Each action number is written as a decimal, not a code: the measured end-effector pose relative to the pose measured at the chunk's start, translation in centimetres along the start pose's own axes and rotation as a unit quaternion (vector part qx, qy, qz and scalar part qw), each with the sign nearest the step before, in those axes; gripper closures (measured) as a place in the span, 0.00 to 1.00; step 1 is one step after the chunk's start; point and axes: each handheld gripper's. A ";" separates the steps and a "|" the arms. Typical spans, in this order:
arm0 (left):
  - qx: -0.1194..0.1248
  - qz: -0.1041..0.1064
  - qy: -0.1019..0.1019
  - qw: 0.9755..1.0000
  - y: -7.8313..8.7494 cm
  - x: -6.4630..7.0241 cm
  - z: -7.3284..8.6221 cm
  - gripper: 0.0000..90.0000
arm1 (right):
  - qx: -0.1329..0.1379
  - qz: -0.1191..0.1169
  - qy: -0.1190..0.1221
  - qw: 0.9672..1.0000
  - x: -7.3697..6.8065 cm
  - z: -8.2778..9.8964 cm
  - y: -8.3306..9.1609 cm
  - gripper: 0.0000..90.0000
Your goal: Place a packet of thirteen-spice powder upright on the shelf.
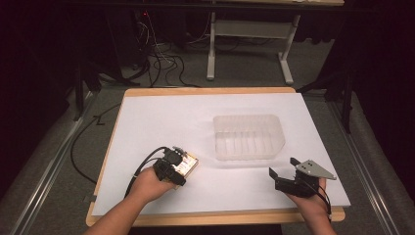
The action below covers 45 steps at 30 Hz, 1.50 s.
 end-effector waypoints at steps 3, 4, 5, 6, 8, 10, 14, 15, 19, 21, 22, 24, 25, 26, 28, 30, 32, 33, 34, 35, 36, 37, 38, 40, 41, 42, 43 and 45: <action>0.004 -0.005 -0.002 1.000 0.1 0.2 0.1 0.36 | 0.000 0.001 0.000 1.000 0.0 0.0 0.0 0.15; 0.005 -0.006 -0.003 1.000 0.1 0.2 0.1 0.36 | 0.000 0.001 0.000 1.000 0.0 0.0 0.0 0.15; 0.006 -0.008 -0.006 1.000 0.2 0.2 0.1 0.36 | 0.000 0.000 0.000 1.000 0.0 0.0 0.0 0.15; 0.010 -0.008 -0.004 1.000 0.2 0.2 0.1 0.36 | -0.001 0.000 0.000 1.000 0.0 0.0 -0.1 0.15; 0.011 -0.008 -0.008 1.000 0.3 0.2 0.2 0.36 | -0.001 0.000 0.000 1.000 0.0 0.0 -0.1 0.15; 0.021 -0.010 -0.008 1.000 0.5 0.2 0.3 0.36 | -0.001 -0.001 0.001 1.000 0.0 0.0 -0.1 0.15; 0.044 -0.007 -0.004 0.999 1.1 0.4 0.5 0.36 | -0.001 -0.001 0.001 1.000 0.1 0.0 -0.1 0.15; 0.044 -0.007 -0.004 0.999 1.1 0.4 0.5 0.36 | -0.001 -0.001 0.001 1.000 0.1 0.0 -0.1 0.15; 0.061 -0.008 -0.011 0.998 1.5 0.6 0.8 0.36 | 0.000 -0.001 0.001 1.000 0.0 0.0 -0.1 0.15; 0.072 -0.010 -0.012 0.997 1.7 0.7 1.0 0.36 | -0.002 -0.001 0.001 1.000 0.0 0.1 -0.1 0.15; 0.079 -0.012 -0.013 0.997 1.8 0.7 1.0 0.36 | -0.002 -0.001 -0.001 1.000 0.0 0.1 -0.1 0.15; 0.089 -0.015 -0.013 0.996 2.0 0.8 1.2 0.36 | -0.002 -0.001 0.000 1.000 0.0 0.1 -0.1 0.15; 0.095 -0.014 -0.012 0.995 2.0 0.8 1.2 0.36 | -0.002 -0.001 0.000 1.000 0.0 0.1 -0.1 0.15; 0.101 -0.014 -0.011 0.995 2.1 0.8 1.3 0.36 | -0.002 -0.002 0.000 1.000 0.0 0.1 -0.1 0.15; 0.111 -0.008 -0.007 0.994 2.2 0.8 1.5 0.36 | -0.002 -0.002 0.000 1.000 0.0 0.1 -0.1 0.15; 0.121 -0.006 -0.004 0.993 2.2 0.8 1.7 0.36 | -0.002 -0.002 0.001 1.000 0.0 0.1 -0.1 0.15; 0.131 -0.007 -0.003 0.991 2.2 0.9 1.9 0.36 | -0.002 -0.002 0.000 1.000 0.0 0.1 -0.1 0.15; 0.135 -0.006 -0.001 0.991 2.2 0.9 2.0 0.36 | -0.002 -0.002 0.000 1.000 0.0 0.1 -0.1 0.15; 0.140 -0.005 -0.001 0.990 2.2 1.0 2.0 0.36 | -0.002 -0.002 0.001 1.000 0.0 0.1 -0.1 0.15; 0.149 -0.005 0.004 0.989 2.2 1.0 2.2 0.36 | -0.003 -0.001 0.000 1.000 0.0 0.1 -0.1 0.15; 0.149 -0.005 0.004 0.989 2.2 1.0 2.2 0.36 | -0.003 -0.001 0.000 1.000 0.0 0.1 -0.1 0.15; 0.154 -0.004 0.007 0.988 2.2 0.9 2.3 0.36 | -0.003 -0.001 0.000 1.000 0.0 0.1 -0.1 0.15; 0.159 -0.004 0.010 0.987 2.2 0.9 2.3 0.36 | -0.003 -0.001 0.001 1.000 0.0 0.1 -0.1 0.15; 0.169 -0.001 0.018 0.985 2.3 0.9 2.5 0.36 | -0.003 -0.002 0.000 1.000 0.0 0.1 -0.1 0.15; 0.173 -0.001 0.019 0.985 2.3 0.8 2.6 0.36 | -0.003 -0.002 0.000 1.000 0.0 0.1 -0.1 0.15; 0.177 0.001 0.022 0.984 2.3 0.8 2.7 0.36 | -0.003 -0.002 0.000 1.000 0.0 0.1 -0.1 0.15; 0.183 0.003 0.024 0.983 2.3 0.9 2.8 0.36 | -0.004 -0.002 -0.001 1.000 0.0 0.1 -0.1 0.15; 0.191 0.002 0.027 0.981 2.3 0.9 3.0 0.36 | -0.003 -0.002 0.001 1.000 0.0 0.1 -0.1 0.15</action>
Point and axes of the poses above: each handheld gripper's, and its own axes: y roughly backward along the jaws, z roughly out of its underside, x roughly to its right, and after that the axes turned 6 degrees about -z, right-handed
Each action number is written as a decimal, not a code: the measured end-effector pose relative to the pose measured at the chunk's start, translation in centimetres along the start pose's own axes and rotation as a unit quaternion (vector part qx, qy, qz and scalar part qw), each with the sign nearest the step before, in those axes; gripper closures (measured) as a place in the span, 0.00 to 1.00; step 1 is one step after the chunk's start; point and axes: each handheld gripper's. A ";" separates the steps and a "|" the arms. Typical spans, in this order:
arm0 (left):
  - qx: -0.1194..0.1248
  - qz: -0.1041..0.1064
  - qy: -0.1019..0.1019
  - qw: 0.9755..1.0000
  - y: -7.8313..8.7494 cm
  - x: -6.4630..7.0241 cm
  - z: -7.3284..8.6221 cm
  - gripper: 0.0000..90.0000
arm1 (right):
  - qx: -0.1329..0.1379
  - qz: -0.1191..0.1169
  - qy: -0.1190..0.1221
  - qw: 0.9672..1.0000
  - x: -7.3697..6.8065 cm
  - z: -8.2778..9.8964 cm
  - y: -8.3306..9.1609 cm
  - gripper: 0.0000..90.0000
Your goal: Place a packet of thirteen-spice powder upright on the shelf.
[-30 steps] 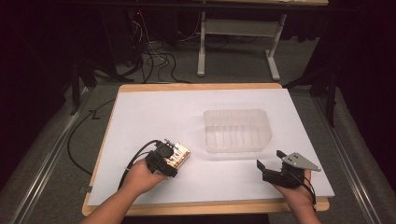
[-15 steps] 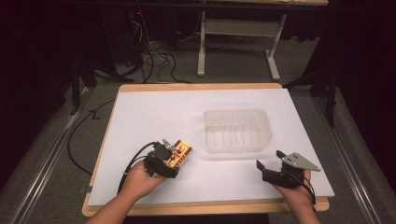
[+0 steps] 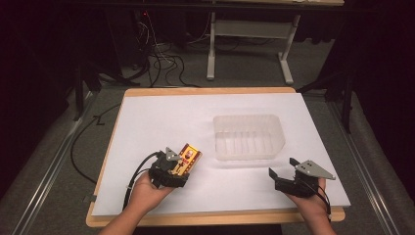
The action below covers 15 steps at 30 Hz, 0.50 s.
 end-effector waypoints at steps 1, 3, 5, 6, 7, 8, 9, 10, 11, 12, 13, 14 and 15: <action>0.006 0.000 0.002 1.000 0.0 0.1 0.1 0.36 | 0.000 0.000 0.000 1.000 0.0 0.0 0.0 0.15; 0.014 0.004 0.006 1.000 0.1 0.2 0.3 0.36 | 0.000 0.000 0.000 1.000 0.0 0.0 0.0 0.15; 0.022 0.006 0.007 1.000 0.2 0.4 0.5 0.36 | 0.000 0.000 0.000 1.000 0.0 0.0 0.0 0.16; 0.027 0.007 0.008 1.000 0.2 0.5 0.6 0.36 | 0.000 0.000 0.000 1.000 0.0 0.0 0.0 0.16; 0.034 0.008 0.013 0.999 0.2 0.5 0.7 0.36 | 0.000 -0.001 0.000 1.000 0.0 0.0 0.0 0.16; 0.040 0.008 0.017 0.999 0.3 0.6 0.8 0.36 | 0.000 -0.001 0.000 1.000 0.0 0.0 0.0 0.16; 0.046 0.011 0.020 0.999 0.3 0.7 0.9 0.36 | 0.000 -0.002 0.001 1.000 0.0 0.0 0.0 0.16; 0.052 0.010 0.022 0.998 0.4 0.7 1.0 0.36 | 0.000 -0.002 0.001 1.000 0.0 0.0 0.0 0.16; 0.057 0.012 0.025 0.998 0.5 0.8 1.1 0.36 | 0.000 -0.001 0.002 1.000 0.0 0.0 0.0 0.16; 0.063 0.017 0.029 0.997 0.5 0.8 1.2 0.36 | 0.000 -0.001 0.002 1.000 0.0 0.0 0.0 0.16; 0.071 0.020 0.033 0.997 0.6 0.8 1.3 0.36 | 0.000 0.000 0.002 1.000 0.0 0.0 0.0 0.16; 0.079 0.022 0.036 0.996 0.7 0.9 1.4 0.36 | -0.001 0.000 0.002 1.000 0.0 0.0 -0.1 0.16; 0.087 0.024 0.037 0.995 0.8 1.0 1.5 0.36 | -0.001 0.000 0.003 1.000 0.0 0.0 -0.1 0.16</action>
Point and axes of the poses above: each handheld gripper's, and its own axes: y roughly backward along the jaws, z roughly out of its underside, x roughly to its right, and after that the axes turned 6 degrees about -z, right-handed
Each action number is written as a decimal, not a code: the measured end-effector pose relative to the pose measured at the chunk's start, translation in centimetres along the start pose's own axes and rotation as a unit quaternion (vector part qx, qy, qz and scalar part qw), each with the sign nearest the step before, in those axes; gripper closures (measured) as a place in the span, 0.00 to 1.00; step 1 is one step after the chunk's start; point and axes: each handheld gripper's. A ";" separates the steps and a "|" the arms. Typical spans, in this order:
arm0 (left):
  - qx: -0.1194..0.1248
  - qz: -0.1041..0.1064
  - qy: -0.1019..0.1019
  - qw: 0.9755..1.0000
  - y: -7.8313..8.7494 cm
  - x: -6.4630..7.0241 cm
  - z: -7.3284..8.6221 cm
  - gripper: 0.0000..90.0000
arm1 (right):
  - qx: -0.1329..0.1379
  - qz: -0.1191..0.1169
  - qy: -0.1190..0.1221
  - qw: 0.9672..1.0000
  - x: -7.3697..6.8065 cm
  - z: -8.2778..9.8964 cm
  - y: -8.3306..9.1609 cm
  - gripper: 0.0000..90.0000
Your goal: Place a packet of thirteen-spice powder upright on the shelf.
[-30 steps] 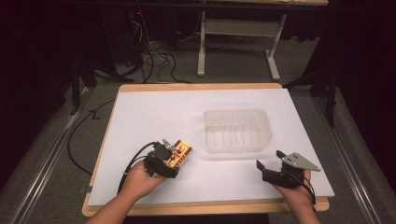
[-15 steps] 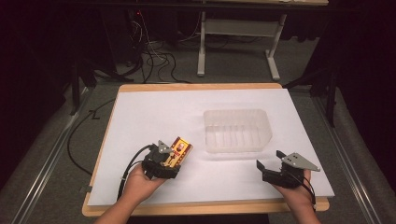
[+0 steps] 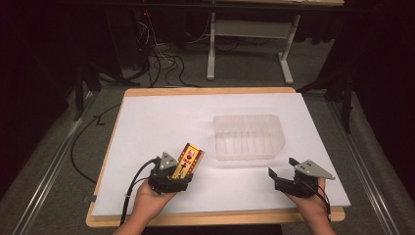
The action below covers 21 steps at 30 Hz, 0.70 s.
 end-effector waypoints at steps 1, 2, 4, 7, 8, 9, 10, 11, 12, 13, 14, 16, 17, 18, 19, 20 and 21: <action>0.008 0.000 0.002 1.000 0.1 0.1 0.1 0.36 | 0.000 0.000 0.000 1.000 0.0 0.0 0.0 0.16; 0.015 0.003 0.005 1.000 0.2 0.2 0.2 0.36 | 0.000 0.000 0.000 1.000 0.0 0.0 0.0 0.16; 0.028 0.005 0.008 1.000 0.4 0.2 0.3 0.36 | 0.000 -0.001 0.000 1.000 -0.1 0.0 0.0 0.16; 0.046 0.000 0.007 0.999 0.7 0.2 0.5 0.36 | 0.001 -0.002 0.002 1.000 -0.1 0.0 0.0 0.17; 0.053 -0.001 0.007 0.999 0.7 0.2 0.6 0.36 | 0.001 -0.003 0.002 1.000 -0.1 0.0 0.0 0.17; 0.059 0.001 0.010 0.998 0.8 0.1 0.7 0.36 | 0.001 -0.003 0.002 1.000 -0.2 -0.1 -0.1 0.17; 0.073 0.006 0.017 0.997 1.0 0.0 1.0 0.36 | 0.002 -0.004 0.003 1.000 -0.2 -0.1 -0.1 0.17; 0.073 0.006 0.017 0.997 1.0 0.0 1.0 0.36 | 0.002 -0.006 0.004 1.000 -0.2 -0.1 -0.1 0.17; 0.081 0.006 0.020 0.996 1.1 0.0 1.1 0.36 | 0.002 -0.006 0.004 1.000 -0.2 -0.1 -0.1 0.17; 0.084 0.004 0.018 0.996 1.2 0.0 1.2 0.36 | 0.005 -0.007 0.005 1.000 -0.3 -0.2 -0.2 0.17; 0.088 -0.001 0.014 0.996 1.3 0.1 1.2 0.36 | 0.005 -0.007 0.005 1.000 -0.3 -0.2 -0.2 0.17; 0.098 -0.006 0.016 0.995 1.5 0.1 1.3 0.36 | 0.006 -0.009 0.004 1.000 -0.4 -0.3 -0.2 0.17; 0.101 -0.008 0.016 0.995 1.6 0.2 1.4 0.36 | 0.006 -0.011 0.004 1.000 -0.6 -0.4 -0.2 0.17; 0.104 -0.009 0.015 0.994 1.6 0.3 1.4 0.36 | 0.009 -0.015 0.005 1.000 -0.9 -0.5 -0.3 0.16; 0.104 -0.011 0.011 0.994 1.6 0.3 1.4 0.36 | 0.009 -0.015 0.005 1.000 -0.9 -0.5 -0.3 0.16; 0.103 -0.007 0.008 0.995 1.5 0.4 1.4 0.36 | 0.010 -0.018 0.002 1.000 -1.0 -0.6 -0.3 0.16; 0.103 -0.004 0.005 0.995 1.4 0.6 1.5 0.36 | 0.011 -0.022 0.001 1.000 -1.2 -0.7 -0.4 0.16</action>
Point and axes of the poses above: each handheld gripper's, and its own axes: y roughly backward along the jaws, z roughly out of its underside, x roughly to its right, and after that the axes turned 6 degrees about -z, right-handed
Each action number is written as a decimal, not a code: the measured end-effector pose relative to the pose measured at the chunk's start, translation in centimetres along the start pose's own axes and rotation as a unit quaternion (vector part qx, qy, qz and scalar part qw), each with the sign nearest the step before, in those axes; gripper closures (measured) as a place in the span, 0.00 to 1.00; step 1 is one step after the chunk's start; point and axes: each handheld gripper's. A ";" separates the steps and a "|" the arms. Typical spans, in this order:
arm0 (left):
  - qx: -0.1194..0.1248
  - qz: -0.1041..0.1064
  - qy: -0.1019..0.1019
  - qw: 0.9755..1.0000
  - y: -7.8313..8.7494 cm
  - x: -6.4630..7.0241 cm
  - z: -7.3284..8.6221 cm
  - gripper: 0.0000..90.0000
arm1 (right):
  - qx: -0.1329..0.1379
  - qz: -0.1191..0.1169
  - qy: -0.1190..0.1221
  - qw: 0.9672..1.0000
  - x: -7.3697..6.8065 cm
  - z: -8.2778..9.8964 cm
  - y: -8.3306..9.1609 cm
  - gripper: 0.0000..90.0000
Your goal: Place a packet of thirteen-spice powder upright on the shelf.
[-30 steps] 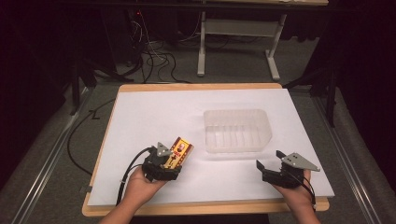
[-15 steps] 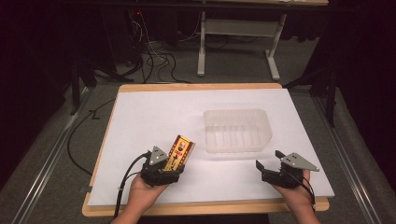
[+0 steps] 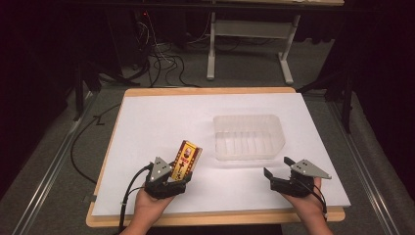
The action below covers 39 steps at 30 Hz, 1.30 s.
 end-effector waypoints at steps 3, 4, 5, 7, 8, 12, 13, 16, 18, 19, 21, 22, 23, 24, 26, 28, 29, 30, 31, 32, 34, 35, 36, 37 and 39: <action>0.000 0.002 -0.008 1.000 -0.2 0.4 0.0 0.36 | 0.004 -0.008 -0.002 1.000 -0.5 -0.2 -0.2 0.16; 0.000 0.003 -0.010 1.000 -0.2 0.5 0.0 0.36 | 0.006 -0.009 -0.003 1.000 -0.7 -0.4 -0.3 0.16; -0.001 0.008 -0.009 1.000 -0.3 0.6 0.0 0.36 | 0.007 -0.012 -0.002 1.000 -0.8 -0.5 -0.3 0.16; -0.004 0.010 -0.014 1.000 -0.4 0.7 0.1 0.36 | 0.009 -0.016 -0.002 1.000 -1.2 -0.6 -0.5 0.17; -0.004 0.010 -0.015 1.000 -0.5 0.8 0.1 0.36 | 0.007 -0.018 0.001 1.000 -1.4 -0.7 -0.6 0.17; -0.001 0.010 -0.017 1.000 -0.5 1.0 0.0 0.36 | 0.008 -0.027 0.003 1.000 -2.2 -1.2 -1.3 0.17; 0.000 0.010 -0.017 1.000 -0.5 1.0 0.0 0.36 | 0.009 -0.030 0.003 0.999 -2.5 -1.4 -1.5 0.17; 0.004 0.007 -0.016 1.000 -0.6 1.2 0.0 0.36 | 0.013 -0.045 -0.004 0.999 -3.2 -1.9 -1.9 0.17; 0.004 0.008 -0.017 1.000 -0.7 1.3 0.0 0.36 | 0.012 -0.053 -0.004 0.999 -3.8 -2.3 -2.3 0.17; 0.003 0.007 -0.020 1.000 -0.7 1.3 0.0 0.36 | 0.012 -0.056 -0.001 0.998 -4.1 -2.5 -2.4 0.17; 0.005 0.006 -0.020 1.000 -0.8 1.3 0.0 0.36 | 0.012 -0.061 0.002 0.998 -4.7 -2.8 -2.8 0.17; 0.006 0.006 -0.020 1.000 -0.8 1.4 -0.1 0.36 | 0.012 -0.063 0.003 0.998 -4.9 -2.9 -3.0 0.17; 0.007 0.006 -0.020 1.000 -0.8 1.4 -0.1 0.36 | 0.011 -0.064 0.003 0.998 -5.1 -3.0 -3.1 0.17; 0.009 0.005 -0.018 1.000 -0.8 1.5 -0.1 0.36 | 0.012 -0.065 0.004 0.998 -5.3 -3.1 -3.3 0.17; 0.011 0.005 -0.019 1.000 -0.8 1.5 -0.1 0.36 | 0.012 -0.067 0.010 0.998 -5.6 -3.4 -3.7 0.17; 0.013 0.004 -0.020 1.000 -0.9 1.6 -0.1 0.36 | 0.012 -0.072 0.011 0.997 -5.9 -3.6 -4.0 0.17; 0.014 0.004 -0.019 1.000 -0.9 1.6 -0.2 0.36 | 0.012 -0.072 0.011 0.997 -6.1 -3.7 -4.1 0.17; 0.015 0.004 -0.018 1.000 -0.9 1.6 -0.2 0.36 | 0.014 -0.073 0.014 0.997 -6.2 -3.9 -4.3 0.17; 0.017 0.003 -0.016 1.000 -1.0 1.7 -0.2 0.36 | 0.014 -0.074 0.016 0.997 -6.3 -4.0 -4.4 0.17; 0.018 0.004 -0.016 1.000 -1.0 1.7 -0.3 0.36 | 0.015 -0.076 0.016 0.997 -6.5 -4.1 -4.5 0.17; 0.018 0.007 -0.011 1.000 -1.1 1.8 -0.4 0.36 | 0.018 -0.078 0.017 0.997 -6.7 -4.4 -4.7 0.17; 0.019 0.008 -0.010 1.000 -1.2 1.8 -0.4 0.36 | 0.020 -0.081 0.017 0.996 -6.8 -4.5 -4.8 0.17; 0.018 0.010 -0.010 1.000 -1.2 1.8 -0.4 0.36 | 0.021 -0.083 0.019 0.996 -6.9 -4.7 -4.9 0.17; 0.018 0.010 -0.009 1.000 -1.3 1.9 -0.5 0.36 | 0.022 -0.085 0.019 0.996 -7.1 -4.8 -5.0 0.17; 0.020 0.010 -0.010 1.000 -1.4 2.1 -0.5 0.36 | 0.024 -0.091 0.022 0.995 -7.4 -5.1 -5.3 0.17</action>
Point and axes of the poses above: each handheld gripper's, and its own axes: y roughly backward along the jaws, z roughly out of its underside, x roughly to its right, and after that the axes turned 6 degrees about -z, right-handed
